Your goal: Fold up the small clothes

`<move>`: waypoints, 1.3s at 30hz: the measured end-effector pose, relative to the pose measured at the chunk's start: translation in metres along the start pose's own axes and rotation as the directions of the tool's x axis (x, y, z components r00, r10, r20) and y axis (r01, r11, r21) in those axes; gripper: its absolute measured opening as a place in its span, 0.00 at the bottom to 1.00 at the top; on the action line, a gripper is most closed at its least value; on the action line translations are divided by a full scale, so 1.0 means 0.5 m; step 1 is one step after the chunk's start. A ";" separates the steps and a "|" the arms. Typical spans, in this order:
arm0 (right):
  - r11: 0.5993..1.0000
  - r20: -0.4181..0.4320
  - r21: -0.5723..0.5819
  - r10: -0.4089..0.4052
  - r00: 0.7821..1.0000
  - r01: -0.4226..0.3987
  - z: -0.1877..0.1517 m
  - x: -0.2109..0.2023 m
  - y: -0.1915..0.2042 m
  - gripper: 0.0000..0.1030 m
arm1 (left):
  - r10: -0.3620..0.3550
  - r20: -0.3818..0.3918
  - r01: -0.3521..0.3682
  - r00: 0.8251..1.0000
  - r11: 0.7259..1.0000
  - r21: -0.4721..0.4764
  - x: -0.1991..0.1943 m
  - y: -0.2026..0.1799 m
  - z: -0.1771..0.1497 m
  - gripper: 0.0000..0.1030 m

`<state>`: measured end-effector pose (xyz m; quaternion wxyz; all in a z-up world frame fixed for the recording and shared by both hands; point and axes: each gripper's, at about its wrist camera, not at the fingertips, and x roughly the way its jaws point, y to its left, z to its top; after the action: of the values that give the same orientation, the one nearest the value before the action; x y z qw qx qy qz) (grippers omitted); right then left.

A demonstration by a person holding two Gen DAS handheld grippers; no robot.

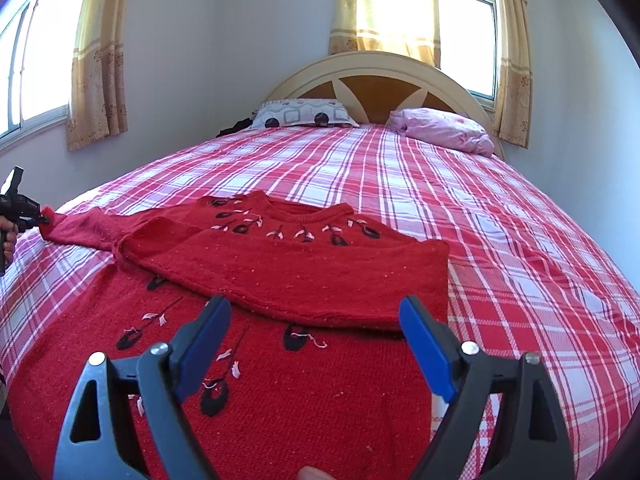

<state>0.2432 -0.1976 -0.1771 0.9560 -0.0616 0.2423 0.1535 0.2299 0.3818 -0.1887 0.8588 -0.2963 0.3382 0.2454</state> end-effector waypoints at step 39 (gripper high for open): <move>0.947 0.063 0.320 -0.056 0.996 0.033 -0.057 -0.069 -0.170 0.87 | -0.542 -0.328 0.632 0.773 0.699 0.334 -0.161 -0.823 -0.362 0.12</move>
<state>0.2291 -0.2923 -0.1820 0.9646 0.0936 0.2283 0.0929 0.3547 -0.0478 -0.0966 0.8952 -0.2178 0.3567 -0.1546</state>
